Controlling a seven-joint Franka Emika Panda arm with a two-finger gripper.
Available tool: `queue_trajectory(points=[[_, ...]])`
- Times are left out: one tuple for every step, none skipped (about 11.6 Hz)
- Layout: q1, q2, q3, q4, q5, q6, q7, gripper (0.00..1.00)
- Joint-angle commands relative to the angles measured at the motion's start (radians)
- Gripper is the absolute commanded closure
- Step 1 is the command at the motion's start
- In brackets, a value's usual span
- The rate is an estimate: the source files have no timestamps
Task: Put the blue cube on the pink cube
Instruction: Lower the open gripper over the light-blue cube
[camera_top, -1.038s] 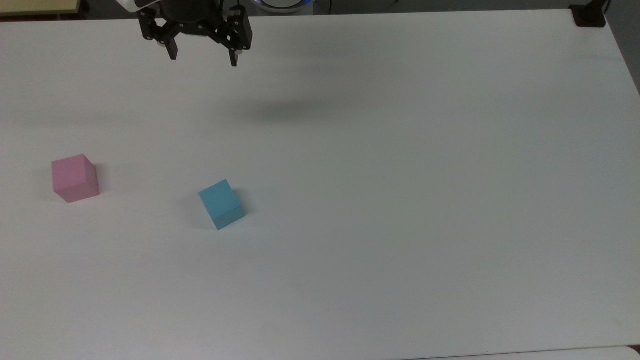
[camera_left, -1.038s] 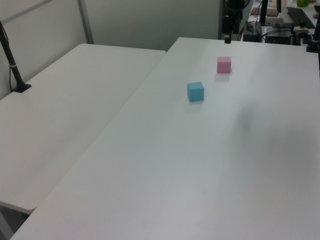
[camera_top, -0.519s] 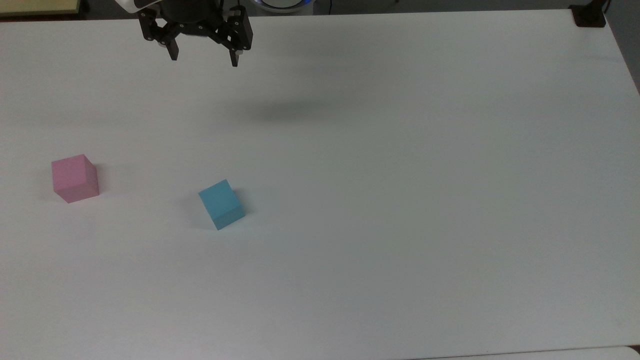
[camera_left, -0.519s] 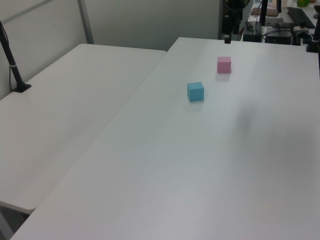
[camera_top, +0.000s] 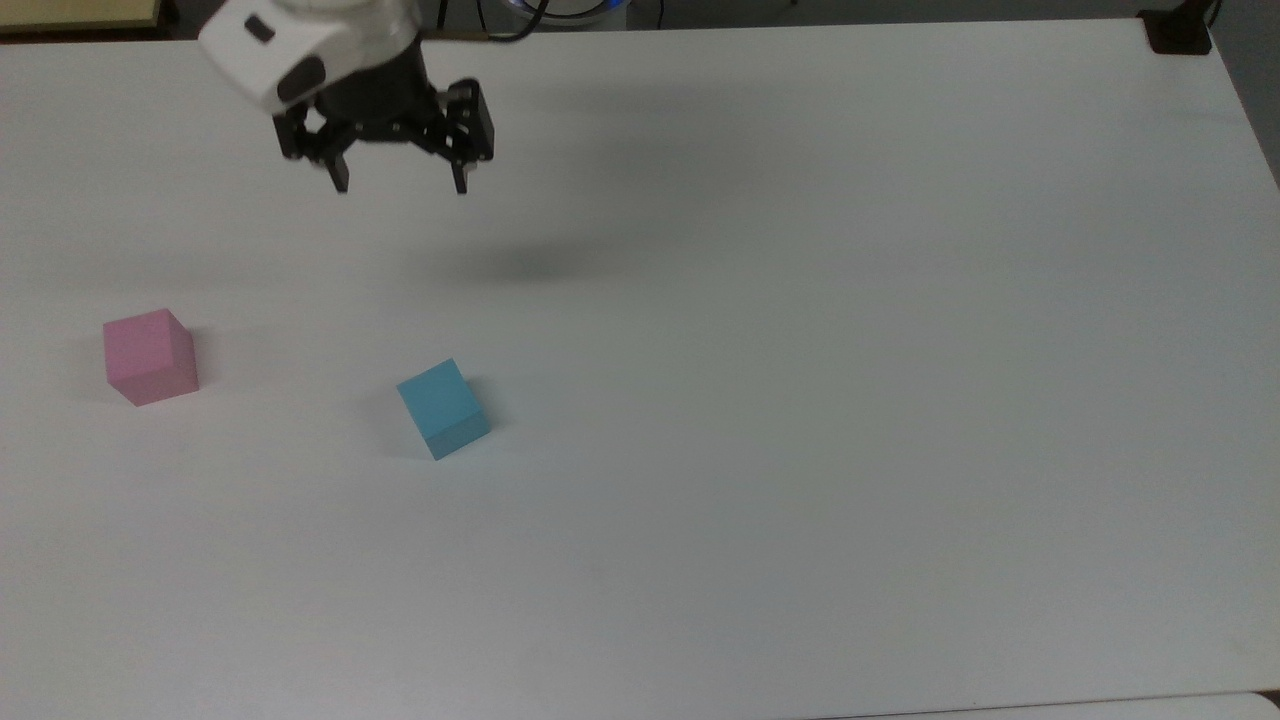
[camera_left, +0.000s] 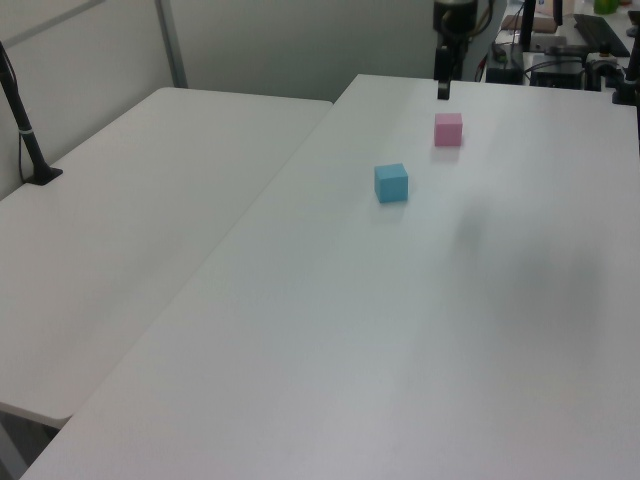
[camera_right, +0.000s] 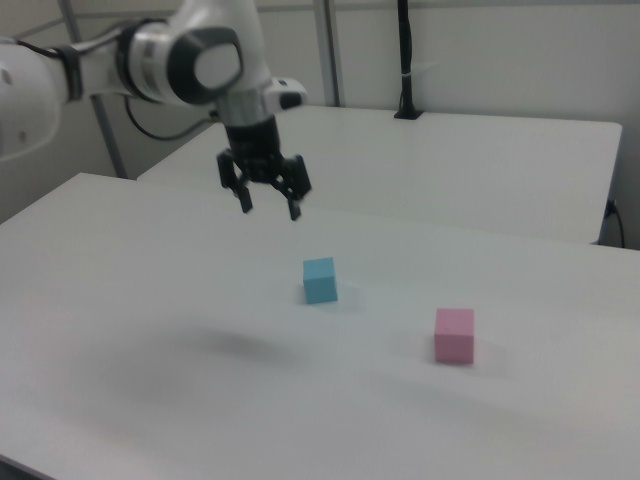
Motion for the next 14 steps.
queue_trajectory(points=[[-0.029,0.101,-0.003,-0.004,0.047,0.166,-0.150,0.00],[-0.029,0.146,-0.003,-0.002,0.041,0.214,-0.156,0.00],[-0.024,0.187,-0.001,-0.002,0.028,0.246,-0.153,0.00],[-0.023,0.224,0.002,0.008,0.022,0.254,-0.161,0.00],[-0.021,0.258,0.006,0.010,0.008,0.270,-0.196,0.00],[-0.021,0.275,0.006,0.010,0.008,0.317,-0.248,0.00],[-0.020,0.296,0.008,0.010,0.008,0.355,-0.279,0.00],[-0.020,0.318,0.009,0.010,0.007,0.386,-0.276,0.00],[-0.009,0.339,0.011,0.010,0.007,0.424,-0.265,0.00],[0.006,0.355,0.011,0.010,0.005,0.450,-0.239,0.00],[0.011,0.368,0.011,0.010,0.007,0.472,-0.184,0.00],[0.017,0.372,0.012,0.010,0.007,0.489,-0.126,0.05],[0.016,0.370,0.012,0.010,0.010,0.494,-0.115,0.38],[0.013,0.364,0.012,0.010,0.007,0.494,-0.116,0.63]])
